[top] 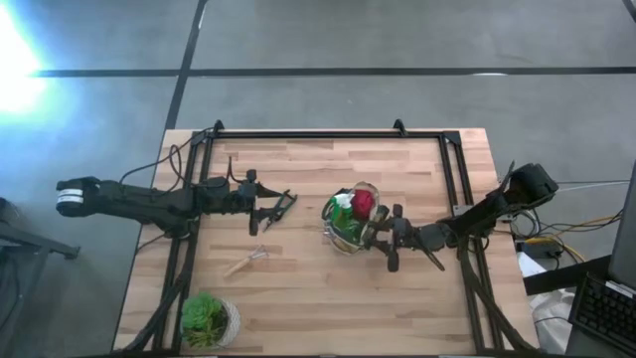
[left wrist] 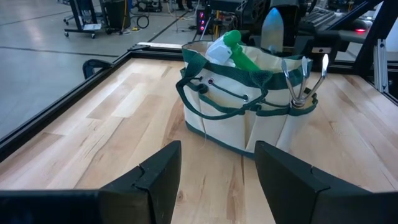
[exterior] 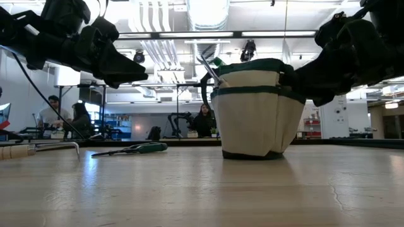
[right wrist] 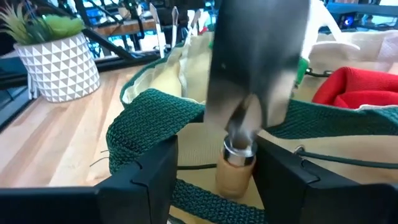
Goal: Pick & Place Garden tools in Gardening bag
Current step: Put the hand trowel into the pocket of the gardening bag, then adjust the gardening bag
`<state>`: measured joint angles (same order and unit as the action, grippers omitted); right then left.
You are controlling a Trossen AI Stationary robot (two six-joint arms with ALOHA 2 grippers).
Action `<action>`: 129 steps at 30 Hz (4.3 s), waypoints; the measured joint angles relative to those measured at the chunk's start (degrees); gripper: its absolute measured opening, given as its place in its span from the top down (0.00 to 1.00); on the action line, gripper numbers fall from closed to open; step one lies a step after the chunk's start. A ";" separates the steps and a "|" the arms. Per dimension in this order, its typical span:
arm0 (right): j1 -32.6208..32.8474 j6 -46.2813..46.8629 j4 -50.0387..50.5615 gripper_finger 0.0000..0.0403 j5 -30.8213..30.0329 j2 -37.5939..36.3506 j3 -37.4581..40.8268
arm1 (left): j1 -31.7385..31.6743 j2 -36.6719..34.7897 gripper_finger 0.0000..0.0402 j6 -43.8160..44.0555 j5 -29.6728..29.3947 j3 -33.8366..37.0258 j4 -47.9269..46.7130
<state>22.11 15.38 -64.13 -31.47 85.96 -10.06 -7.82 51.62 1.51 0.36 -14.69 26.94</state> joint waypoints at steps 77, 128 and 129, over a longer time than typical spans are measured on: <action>0.24 -5.39 67.63 0.65 -3.21 -44.13 -19.23 | -0.02 0.02 0.49 0.01 0.00 -0.01 0.01; -0.42 18.30 104.73 0.98 0.92 -56.59 -18.88 | -0.02 0.02 0.49 1.65 0.01 0.00 0.00; -0.42 17.38 103.56 0.98 1.80 -56.39 -18.80 | 0.00 0.02 0.49 1.65 0.02 -0.01 0.00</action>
<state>21.69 32.76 39.43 -29.67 29.57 -28.86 -7.81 51.64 3.16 0.38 -14.70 26.94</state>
